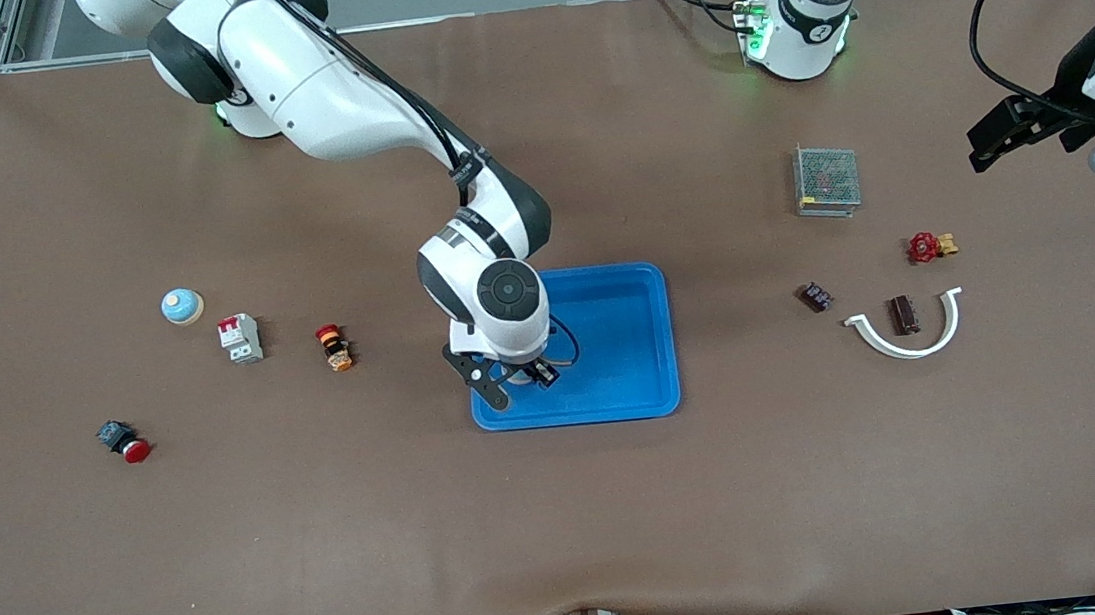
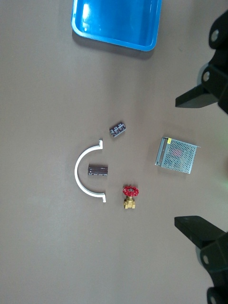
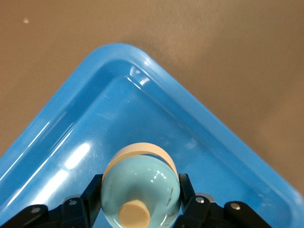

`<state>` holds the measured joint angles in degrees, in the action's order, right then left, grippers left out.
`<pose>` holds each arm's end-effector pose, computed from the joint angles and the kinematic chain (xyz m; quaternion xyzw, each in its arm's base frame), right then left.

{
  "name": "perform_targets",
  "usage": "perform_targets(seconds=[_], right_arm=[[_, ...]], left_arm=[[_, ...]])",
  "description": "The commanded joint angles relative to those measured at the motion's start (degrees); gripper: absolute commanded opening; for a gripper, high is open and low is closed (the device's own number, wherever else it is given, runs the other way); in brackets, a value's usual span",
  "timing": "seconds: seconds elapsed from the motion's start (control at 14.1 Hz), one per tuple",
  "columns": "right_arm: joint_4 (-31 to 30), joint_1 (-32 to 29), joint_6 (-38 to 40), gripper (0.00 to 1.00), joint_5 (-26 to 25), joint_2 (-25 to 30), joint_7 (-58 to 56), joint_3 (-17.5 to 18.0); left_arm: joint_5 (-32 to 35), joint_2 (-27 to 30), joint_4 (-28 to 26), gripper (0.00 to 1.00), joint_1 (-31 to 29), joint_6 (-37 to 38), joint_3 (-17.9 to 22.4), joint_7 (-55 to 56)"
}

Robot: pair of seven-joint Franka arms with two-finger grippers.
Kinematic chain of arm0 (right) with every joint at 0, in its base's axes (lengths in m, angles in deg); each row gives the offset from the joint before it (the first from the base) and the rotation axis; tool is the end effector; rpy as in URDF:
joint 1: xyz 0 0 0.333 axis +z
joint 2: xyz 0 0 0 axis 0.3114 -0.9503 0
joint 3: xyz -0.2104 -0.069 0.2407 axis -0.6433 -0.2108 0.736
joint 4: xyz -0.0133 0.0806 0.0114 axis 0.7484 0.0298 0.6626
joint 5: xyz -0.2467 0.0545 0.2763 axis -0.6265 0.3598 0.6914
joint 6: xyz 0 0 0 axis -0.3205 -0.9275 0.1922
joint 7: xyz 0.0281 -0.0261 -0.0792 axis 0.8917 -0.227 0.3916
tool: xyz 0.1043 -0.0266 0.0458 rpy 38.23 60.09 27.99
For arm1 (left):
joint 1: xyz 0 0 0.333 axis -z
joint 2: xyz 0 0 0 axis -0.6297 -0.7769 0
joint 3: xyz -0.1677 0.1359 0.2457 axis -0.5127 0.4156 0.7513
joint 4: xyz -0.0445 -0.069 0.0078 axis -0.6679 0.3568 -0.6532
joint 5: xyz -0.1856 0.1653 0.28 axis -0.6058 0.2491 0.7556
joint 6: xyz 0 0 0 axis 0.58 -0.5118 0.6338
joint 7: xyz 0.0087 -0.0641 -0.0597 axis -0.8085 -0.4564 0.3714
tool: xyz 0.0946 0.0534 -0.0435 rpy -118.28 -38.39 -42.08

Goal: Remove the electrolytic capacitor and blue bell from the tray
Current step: 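Lift the bell and carry it toward the first bell with the right gripper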

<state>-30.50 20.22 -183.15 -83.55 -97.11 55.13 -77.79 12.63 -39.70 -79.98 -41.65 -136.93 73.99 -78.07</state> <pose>0.5916 0.4702 0.2334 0.9150 -0.4022 -0.0052 0.0311 0.5210 -0.0432 0.6300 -0.9984 -0.0504 0.0086 0.0238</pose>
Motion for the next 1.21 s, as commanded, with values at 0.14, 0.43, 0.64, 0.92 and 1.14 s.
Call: perform_targets(seconds=[0.14,0.43,0.64,0.92,1.14], right_arm=[[-0.5,-2.0,6.5,0.00,-0.8,3.2,-13.7,0.0],[-0.9,-6.1,10.2,0.00,-0.5,6.6,-25.8,0.0],[-2.2,-9.8,13.5,0.00,-0.5,9.0,-35.3,-0.1],[-10.5,-14.3,12.9,0.00,-1.1,15.2,-46.6,-0.2],[-17.9,-17.3,9.7,0.00,-1.3,20.2,-53.7,-0.2]], left_arm=[[-1.1,0.7,-0.5,1.00,-0.1,-0.3,-0.1,-0.9],[-1.1,0.7,-0.5,1.00,-0.1,-0.3,-0.1,-0.9],[-1.1,0.7,-0.5,1.00,-0.1,-0.3,-0.1,-0.9],[-1.1,0.7,-0.4,1.00,-0.1,-0.4,-0.1,-0.9],[-1.1,0.8,-0.4,1.00,-0.1,-0.4,-0.1,-0.9]])
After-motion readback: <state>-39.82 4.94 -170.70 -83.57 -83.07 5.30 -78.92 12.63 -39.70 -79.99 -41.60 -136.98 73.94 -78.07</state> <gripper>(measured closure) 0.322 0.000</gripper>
